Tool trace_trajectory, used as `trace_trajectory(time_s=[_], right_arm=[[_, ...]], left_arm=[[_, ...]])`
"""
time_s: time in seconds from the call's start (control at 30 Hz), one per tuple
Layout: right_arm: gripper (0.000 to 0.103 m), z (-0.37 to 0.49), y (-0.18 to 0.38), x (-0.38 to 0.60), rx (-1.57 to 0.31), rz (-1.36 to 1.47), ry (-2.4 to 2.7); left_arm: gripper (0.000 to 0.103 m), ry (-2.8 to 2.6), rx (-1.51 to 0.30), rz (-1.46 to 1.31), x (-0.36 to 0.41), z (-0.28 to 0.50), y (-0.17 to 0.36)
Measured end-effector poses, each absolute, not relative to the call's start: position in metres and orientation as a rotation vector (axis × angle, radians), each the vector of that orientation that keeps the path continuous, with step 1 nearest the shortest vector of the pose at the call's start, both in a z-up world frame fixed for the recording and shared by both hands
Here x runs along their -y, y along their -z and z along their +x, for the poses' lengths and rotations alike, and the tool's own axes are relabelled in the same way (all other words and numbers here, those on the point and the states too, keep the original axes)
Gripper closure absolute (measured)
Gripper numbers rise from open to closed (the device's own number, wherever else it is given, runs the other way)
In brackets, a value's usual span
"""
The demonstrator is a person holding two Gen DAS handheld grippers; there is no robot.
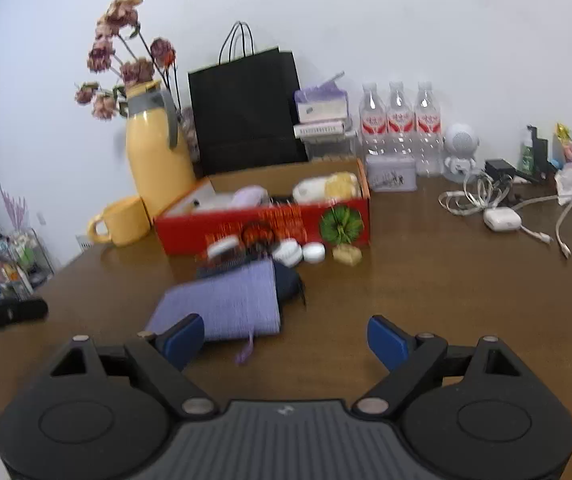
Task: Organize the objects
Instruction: 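Move both open tools back to the items beside the box, then grasp a small orange item with the left tool while the right tool grasps the beige block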
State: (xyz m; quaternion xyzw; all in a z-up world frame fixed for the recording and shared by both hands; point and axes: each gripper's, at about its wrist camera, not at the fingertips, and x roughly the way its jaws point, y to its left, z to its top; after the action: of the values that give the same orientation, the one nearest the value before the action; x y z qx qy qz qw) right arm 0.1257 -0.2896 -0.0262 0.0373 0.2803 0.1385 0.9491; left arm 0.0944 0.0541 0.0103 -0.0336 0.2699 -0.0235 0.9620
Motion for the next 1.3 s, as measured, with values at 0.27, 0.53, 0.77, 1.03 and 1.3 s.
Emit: trace_trajectory(time_s=[0.27, 0.53, 0.77, 1.03, 1.3], right_arm=[[0.017, 0.123, 0.034, 0.287, -0.589, 0.035, -0.256], [0.043, 0.183, 0.034, 0.289, -0.542, 0.032, -0.209], [0.047, 0.293, 0.052, 0.282, -0.589, -0.071, -0.200], [0.051, 0.353, 0.082, 0.272, -0.622, -0.110, -0.215], [0.056, 0.359, 0.091, 0.275, -0.650, -0.071, -0.246]], left_arm=[[0.007, 0.058, -0.514, -0.053, -0.045, 0.107, -0.008], [0.046, 0.140, -0.528, 0.012, -0.039, 0.209, 0.019], [0.071, 0.221, -0.617, 0.101, -0.024, 0.324, 0.057], [0.090, 0.260, -0.691, 0.198, -0.003, 0.346, 0.074], [0.072, 0.286, -0.668, 0.196, 0.002, 0.352, 0.072]])
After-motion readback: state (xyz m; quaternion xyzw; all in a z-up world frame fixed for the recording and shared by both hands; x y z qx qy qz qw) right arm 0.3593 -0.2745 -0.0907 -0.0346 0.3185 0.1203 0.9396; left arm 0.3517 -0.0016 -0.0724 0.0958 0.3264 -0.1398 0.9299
